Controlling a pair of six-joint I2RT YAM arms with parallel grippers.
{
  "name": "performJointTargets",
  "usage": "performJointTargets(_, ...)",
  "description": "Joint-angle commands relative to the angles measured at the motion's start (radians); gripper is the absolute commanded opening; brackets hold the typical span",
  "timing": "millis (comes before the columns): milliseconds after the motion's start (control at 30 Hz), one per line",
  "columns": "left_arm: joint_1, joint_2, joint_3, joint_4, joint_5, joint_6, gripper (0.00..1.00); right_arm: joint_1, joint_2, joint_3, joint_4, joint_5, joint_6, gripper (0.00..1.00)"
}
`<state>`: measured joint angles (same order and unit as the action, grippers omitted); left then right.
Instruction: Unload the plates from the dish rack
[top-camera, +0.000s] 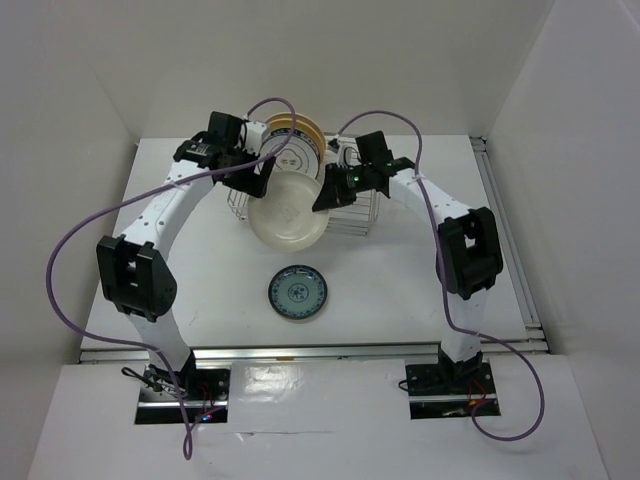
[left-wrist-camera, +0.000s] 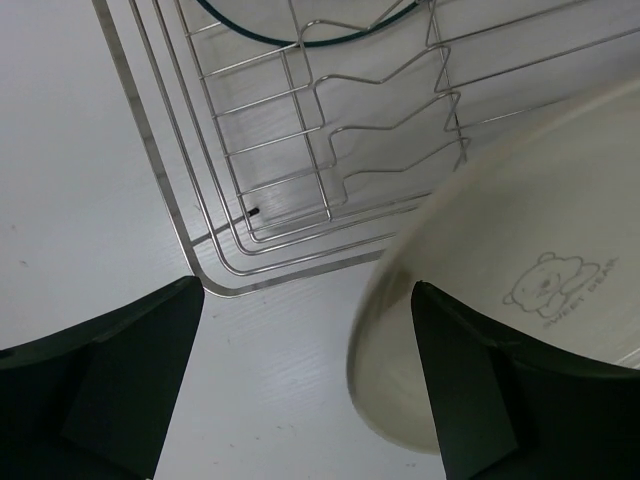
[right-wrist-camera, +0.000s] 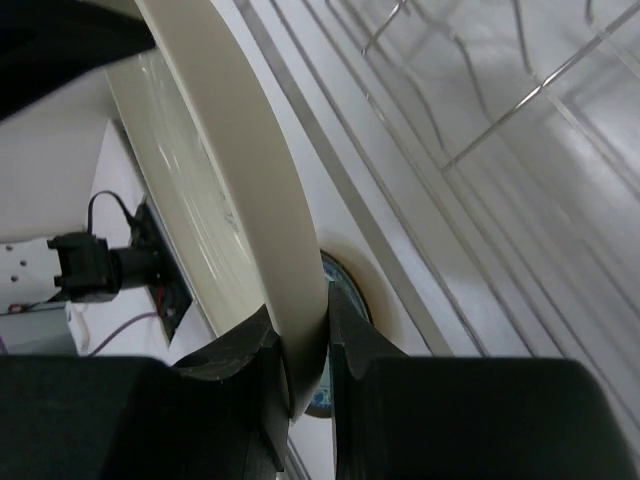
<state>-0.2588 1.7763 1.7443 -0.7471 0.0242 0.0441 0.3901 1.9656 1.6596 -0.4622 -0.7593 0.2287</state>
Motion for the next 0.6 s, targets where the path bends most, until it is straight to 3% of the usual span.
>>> performJointTargets(0,0.013,-0.015,0.008,-0.004,0.054,-0.023,0.97,0.004,-0.092,-0.081,0.120,-0.122,0.014,0.00)
performJointTargets(167,0.052,-0.038,-0.034,-0.015,0.318,-0.007,0.72,0.004,-0.103,-0.176,0.174,-0.143,0.035,0.00)
performJointTargets(300,0.052,-0.029,-0.043,-0.075,0.463,0.040,0.65,0.013,-0.103,-0.176,0.206,-0.210,0.035,0.00)
performJointTargets(567,0.095,-0.041,-0.088,-0.098,0.555,0.059,0.68,0.013,-0.113,-0.176,0.217,-0.221,0.011,0.00)
